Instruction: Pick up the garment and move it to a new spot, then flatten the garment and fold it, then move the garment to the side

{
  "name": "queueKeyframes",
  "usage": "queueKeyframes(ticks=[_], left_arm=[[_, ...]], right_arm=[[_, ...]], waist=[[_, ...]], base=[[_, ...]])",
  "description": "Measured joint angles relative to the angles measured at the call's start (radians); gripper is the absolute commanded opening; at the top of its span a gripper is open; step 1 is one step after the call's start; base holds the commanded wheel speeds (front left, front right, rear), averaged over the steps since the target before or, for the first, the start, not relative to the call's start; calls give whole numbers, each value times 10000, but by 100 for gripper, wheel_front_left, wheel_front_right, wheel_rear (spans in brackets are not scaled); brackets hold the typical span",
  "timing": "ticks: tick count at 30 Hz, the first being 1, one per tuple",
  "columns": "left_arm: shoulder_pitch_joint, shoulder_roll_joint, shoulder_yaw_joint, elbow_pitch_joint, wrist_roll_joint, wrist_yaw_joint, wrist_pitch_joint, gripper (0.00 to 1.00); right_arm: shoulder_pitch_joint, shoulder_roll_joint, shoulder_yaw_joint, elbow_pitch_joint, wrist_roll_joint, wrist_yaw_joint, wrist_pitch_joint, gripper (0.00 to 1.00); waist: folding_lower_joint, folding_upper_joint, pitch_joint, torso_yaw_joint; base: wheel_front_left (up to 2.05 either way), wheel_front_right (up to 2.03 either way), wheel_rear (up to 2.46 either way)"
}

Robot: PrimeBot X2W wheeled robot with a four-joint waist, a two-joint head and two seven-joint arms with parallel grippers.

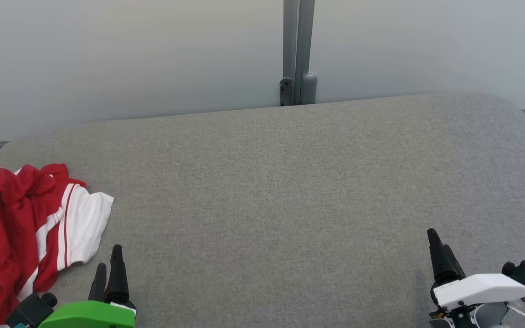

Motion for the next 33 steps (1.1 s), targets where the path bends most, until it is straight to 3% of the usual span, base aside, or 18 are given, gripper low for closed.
queueKeyframes(ticks=[17,33], left_arm=[[146,127,-414,21,2953,113,-520,100],[302,209,-635,171,4767,67,-938,100]], right_arm=[[201,-27,75,-349,-2959,2,-48,100],[418,-44,238,-593,-5170,2,-153,100]], waist=[[0,0,-152,74],[0,0,-316,92]], base=[[0,0,0],[0,0,0]])
